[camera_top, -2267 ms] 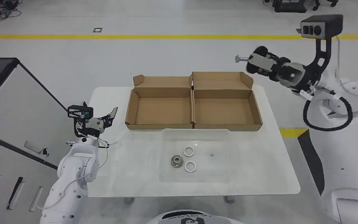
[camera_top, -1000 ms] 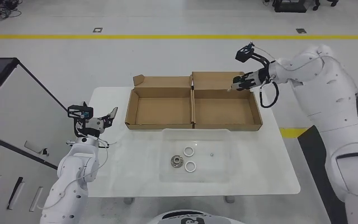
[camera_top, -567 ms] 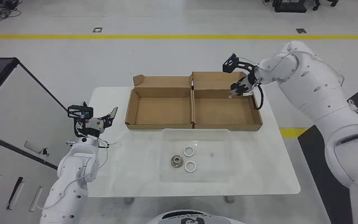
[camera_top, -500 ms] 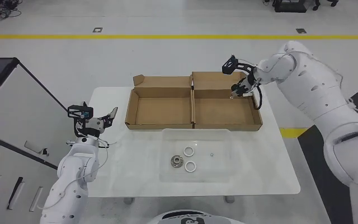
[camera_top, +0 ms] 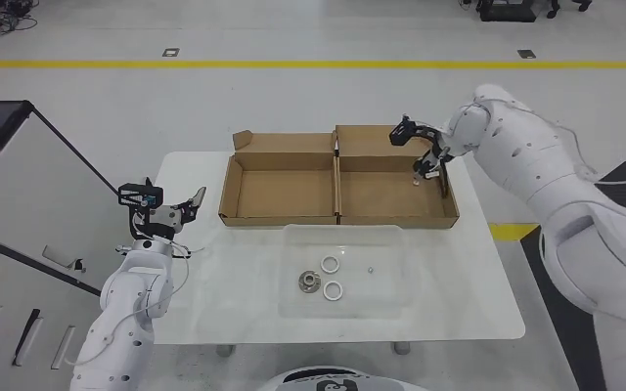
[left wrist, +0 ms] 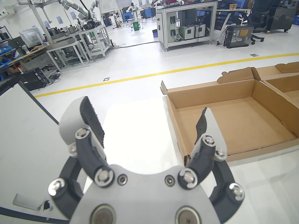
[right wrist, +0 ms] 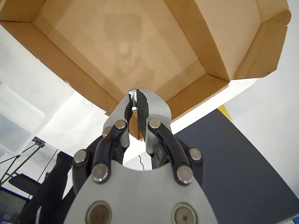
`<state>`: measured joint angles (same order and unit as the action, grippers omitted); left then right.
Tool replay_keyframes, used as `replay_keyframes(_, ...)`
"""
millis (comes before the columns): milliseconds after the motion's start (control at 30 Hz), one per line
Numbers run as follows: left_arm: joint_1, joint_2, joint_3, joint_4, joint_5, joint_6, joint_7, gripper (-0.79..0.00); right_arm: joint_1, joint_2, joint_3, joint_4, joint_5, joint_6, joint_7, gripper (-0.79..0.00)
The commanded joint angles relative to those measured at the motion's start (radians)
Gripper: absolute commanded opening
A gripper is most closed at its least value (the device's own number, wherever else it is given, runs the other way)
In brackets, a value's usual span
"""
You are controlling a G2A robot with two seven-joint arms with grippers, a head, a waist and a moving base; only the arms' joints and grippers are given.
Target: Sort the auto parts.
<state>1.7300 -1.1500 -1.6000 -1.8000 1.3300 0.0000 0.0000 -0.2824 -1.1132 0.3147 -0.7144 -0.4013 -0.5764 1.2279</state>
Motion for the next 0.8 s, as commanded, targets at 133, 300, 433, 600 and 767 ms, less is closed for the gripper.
replay_keyframes(133,0.0,0.0,0.0,0.0,0.0,0.0,0.0,0.0,-0.015,-0.043,-0.023,0.074,-0.037,0.003,-0.045,-0.785)
replay_keyframes(300,0.0,0.0,0.0,0.0,0.0,0.0,0.0,0.0,-0.023,-0.076,-0.038,0.129,-0.068,-0.004,-0.075,-0.785)
replay_keyframes(433,0.0,0.0,0.0,0.0,0.0,0.0,0.0,0.0,-0.024,-0.1,-0.043,0.169,-0.085,-0.008,-0.103,-0.785)
replay_keyframes(600,0.0,0.0,0.0,0.0,0.0,0.0,0.0,0.0,-0.028,-0.126,-0.052,0.211,-0.123,-0.008,-0.142,-0.785)
replay_keyframes(767,0.0,0.0,0.0,0.0,0.0,0.0,0.0,0.0,-0.044,-0.151,-0.061,0.257,-0.155,-0.01,-0.178,-0.785)
